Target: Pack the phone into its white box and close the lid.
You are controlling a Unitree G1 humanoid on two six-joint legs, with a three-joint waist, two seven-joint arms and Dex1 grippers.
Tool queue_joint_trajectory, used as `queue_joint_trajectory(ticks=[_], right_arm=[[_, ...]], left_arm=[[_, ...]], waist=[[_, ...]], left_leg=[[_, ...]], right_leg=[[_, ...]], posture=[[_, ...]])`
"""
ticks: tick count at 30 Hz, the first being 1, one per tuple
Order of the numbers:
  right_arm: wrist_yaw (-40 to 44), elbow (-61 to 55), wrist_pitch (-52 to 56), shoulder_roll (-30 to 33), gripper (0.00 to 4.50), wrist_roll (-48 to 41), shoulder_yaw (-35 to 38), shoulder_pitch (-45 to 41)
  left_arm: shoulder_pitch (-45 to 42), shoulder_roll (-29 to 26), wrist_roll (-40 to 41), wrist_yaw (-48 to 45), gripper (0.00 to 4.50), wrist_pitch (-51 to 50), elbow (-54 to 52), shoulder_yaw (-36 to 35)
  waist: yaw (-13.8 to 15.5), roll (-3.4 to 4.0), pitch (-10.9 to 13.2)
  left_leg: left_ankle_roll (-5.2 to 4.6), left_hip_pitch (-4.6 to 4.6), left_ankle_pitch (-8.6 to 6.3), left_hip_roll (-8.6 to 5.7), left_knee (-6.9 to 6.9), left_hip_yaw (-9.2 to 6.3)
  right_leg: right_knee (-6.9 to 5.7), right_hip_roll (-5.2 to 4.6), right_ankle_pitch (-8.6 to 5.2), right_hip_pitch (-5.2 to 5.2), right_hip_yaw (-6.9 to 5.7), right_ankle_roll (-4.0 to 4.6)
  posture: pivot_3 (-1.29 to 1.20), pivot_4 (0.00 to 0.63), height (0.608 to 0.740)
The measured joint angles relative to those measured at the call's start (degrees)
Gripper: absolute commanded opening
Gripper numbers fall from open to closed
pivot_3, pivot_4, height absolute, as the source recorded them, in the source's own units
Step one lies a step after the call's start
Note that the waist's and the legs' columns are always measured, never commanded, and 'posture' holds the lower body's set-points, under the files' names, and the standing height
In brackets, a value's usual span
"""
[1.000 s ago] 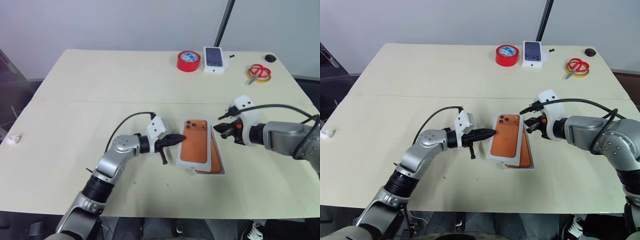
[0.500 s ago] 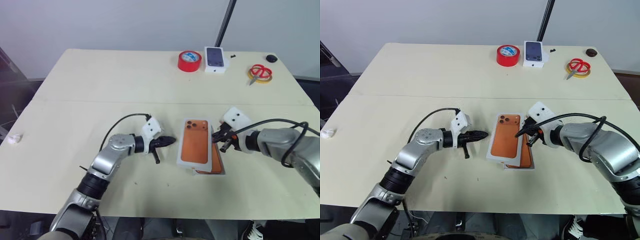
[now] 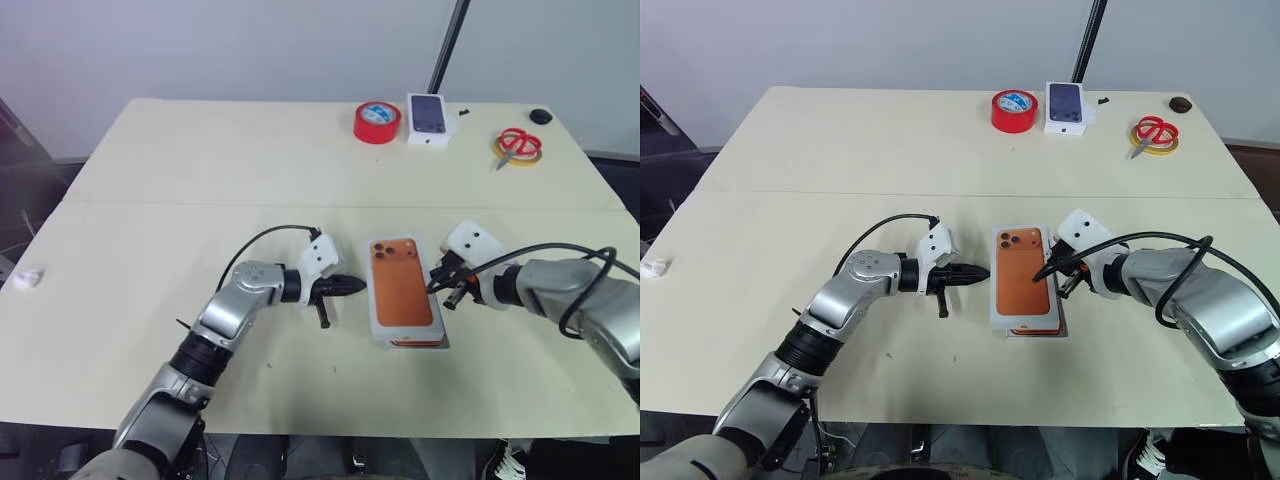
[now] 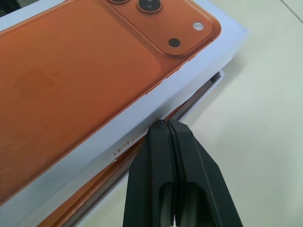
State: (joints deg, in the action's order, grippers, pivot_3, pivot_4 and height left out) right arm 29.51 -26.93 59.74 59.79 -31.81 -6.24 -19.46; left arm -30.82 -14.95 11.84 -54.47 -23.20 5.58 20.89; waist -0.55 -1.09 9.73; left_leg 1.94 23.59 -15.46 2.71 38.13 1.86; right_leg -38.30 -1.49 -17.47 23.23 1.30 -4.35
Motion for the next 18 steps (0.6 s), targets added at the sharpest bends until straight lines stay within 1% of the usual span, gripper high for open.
queue_joint_trajectory(ticks=[8,18], right_arm=[[2.49,-1.11,0.00,0.71,0.03,2.32,1.80,3.19],[3.73,-2.28,0.11,0.68,0.03,3.92,3.30,5.61]], left_arm=[[-1.11,1.29,-0.15,-0.64,0.00,0.03,0.09,0.43],[-1.67,2.01,-0.21,-1.90,0.00,0.04,1.11,0.80]], waist=[[0.01,0.00,0.00],[-0.01,0.00,0.00]], left_leg=[[0.00,0.00,0.00,-0.01,0.01,-0.01],[0.00,-0.01,0.00,-0.02,0.01,-0.01]], right_leg=[[0.00,0.00,0.00,-0.01,0.00,0.00],[-0.01,0.02,0.00,-0.02,0.00,0.00]], posture=[[0.00,0.150,0.732],[0.00,0.150,0.732]])
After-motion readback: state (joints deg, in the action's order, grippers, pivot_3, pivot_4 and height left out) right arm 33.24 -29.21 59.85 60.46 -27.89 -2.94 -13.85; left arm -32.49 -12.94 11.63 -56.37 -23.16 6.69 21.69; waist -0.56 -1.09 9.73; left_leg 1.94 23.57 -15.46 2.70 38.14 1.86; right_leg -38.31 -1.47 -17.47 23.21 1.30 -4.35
